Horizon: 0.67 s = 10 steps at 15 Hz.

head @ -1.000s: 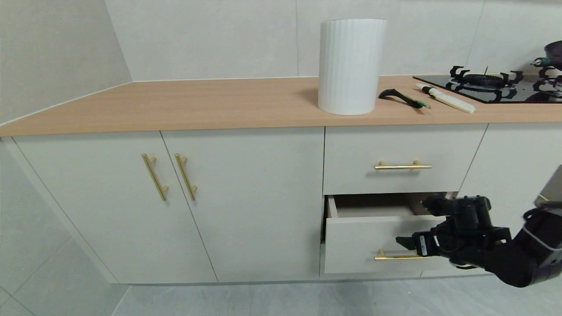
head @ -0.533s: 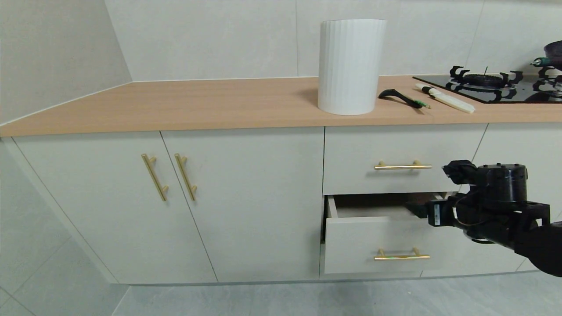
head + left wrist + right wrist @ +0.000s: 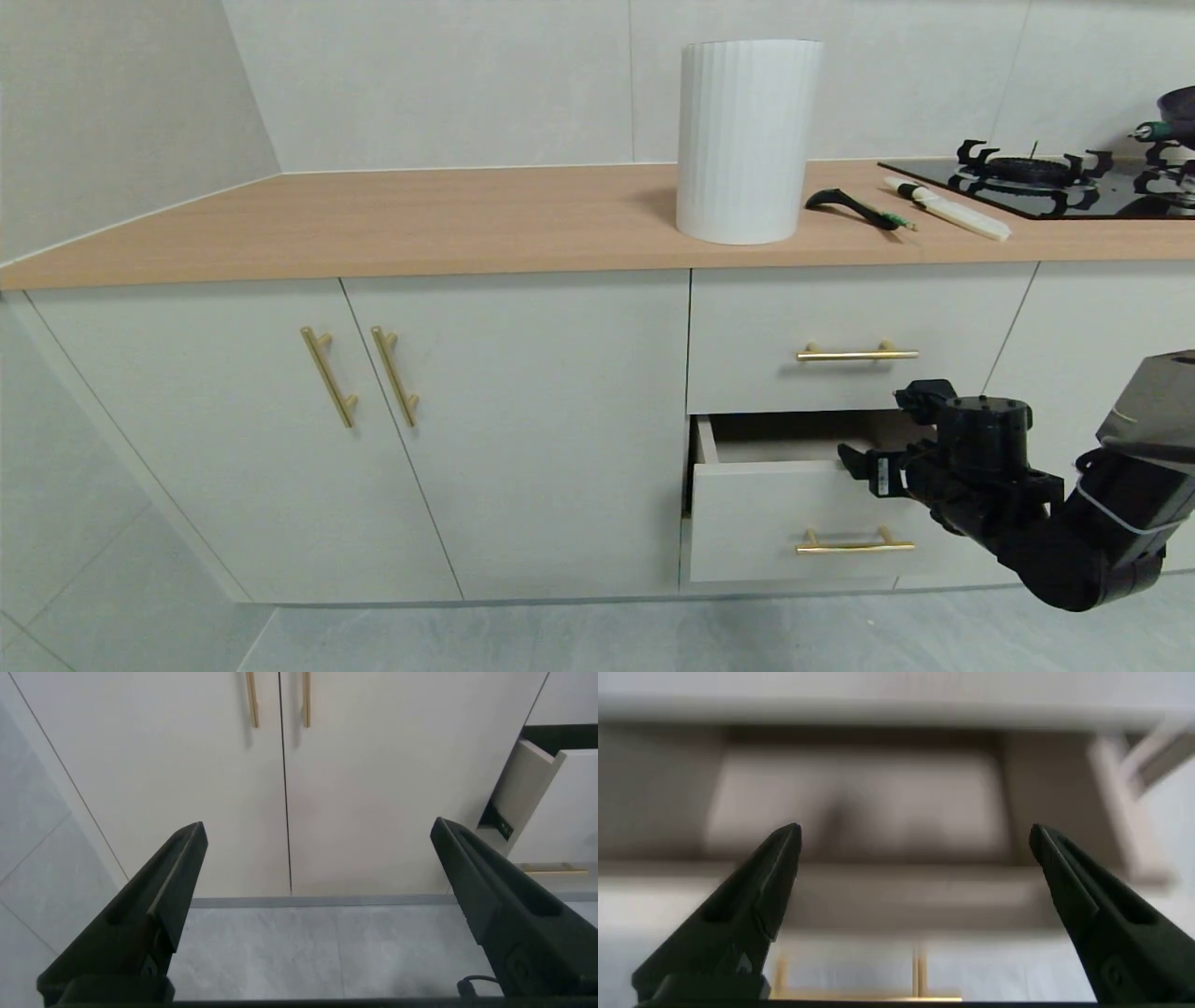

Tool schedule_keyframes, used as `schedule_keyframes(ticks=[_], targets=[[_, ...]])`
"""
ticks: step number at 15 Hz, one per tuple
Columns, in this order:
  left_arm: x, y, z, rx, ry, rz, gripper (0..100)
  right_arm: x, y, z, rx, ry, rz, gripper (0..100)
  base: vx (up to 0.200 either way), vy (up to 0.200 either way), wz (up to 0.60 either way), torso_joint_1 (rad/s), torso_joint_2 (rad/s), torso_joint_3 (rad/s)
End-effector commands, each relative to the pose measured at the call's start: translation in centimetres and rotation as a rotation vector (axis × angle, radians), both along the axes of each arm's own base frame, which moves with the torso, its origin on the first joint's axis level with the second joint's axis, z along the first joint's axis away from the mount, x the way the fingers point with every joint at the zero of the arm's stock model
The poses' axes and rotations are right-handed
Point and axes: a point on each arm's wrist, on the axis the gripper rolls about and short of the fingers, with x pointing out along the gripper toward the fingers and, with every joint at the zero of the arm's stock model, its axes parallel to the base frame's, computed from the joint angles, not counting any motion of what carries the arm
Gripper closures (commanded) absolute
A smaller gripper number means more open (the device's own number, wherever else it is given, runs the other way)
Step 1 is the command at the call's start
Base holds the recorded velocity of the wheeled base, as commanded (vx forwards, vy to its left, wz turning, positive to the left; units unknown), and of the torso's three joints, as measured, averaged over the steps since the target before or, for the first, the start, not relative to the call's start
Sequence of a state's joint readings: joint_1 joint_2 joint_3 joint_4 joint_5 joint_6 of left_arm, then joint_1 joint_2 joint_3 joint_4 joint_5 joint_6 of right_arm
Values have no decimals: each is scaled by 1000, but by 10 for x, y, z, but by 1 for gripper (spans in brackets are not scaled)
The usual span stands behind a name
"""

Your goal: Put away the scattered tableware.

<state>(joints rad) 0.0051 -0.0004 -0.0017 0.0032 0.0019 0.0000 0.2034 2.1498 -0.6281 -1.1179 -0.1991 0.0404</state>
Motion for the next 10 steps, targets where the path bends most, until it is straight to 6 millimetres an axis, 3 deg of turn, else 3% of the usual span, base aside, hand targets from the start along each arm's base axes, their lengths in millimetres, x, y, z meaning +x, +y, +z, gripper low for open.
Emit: schedule_keyframes(ticks=[1,5,10], targets=[[0,0,0,0,0,1,0,-3,0,-11,-13,62,7,0,0,0,0,0,0,0],[0,0,0,0,0,-1,0,-10,4,0,-11,74,29,0,0,0,0,0,0,0],[0,0,0,0,0,-1,0,-46,-2,48,-3,220,100,0,0,0,0,0,0,0]])
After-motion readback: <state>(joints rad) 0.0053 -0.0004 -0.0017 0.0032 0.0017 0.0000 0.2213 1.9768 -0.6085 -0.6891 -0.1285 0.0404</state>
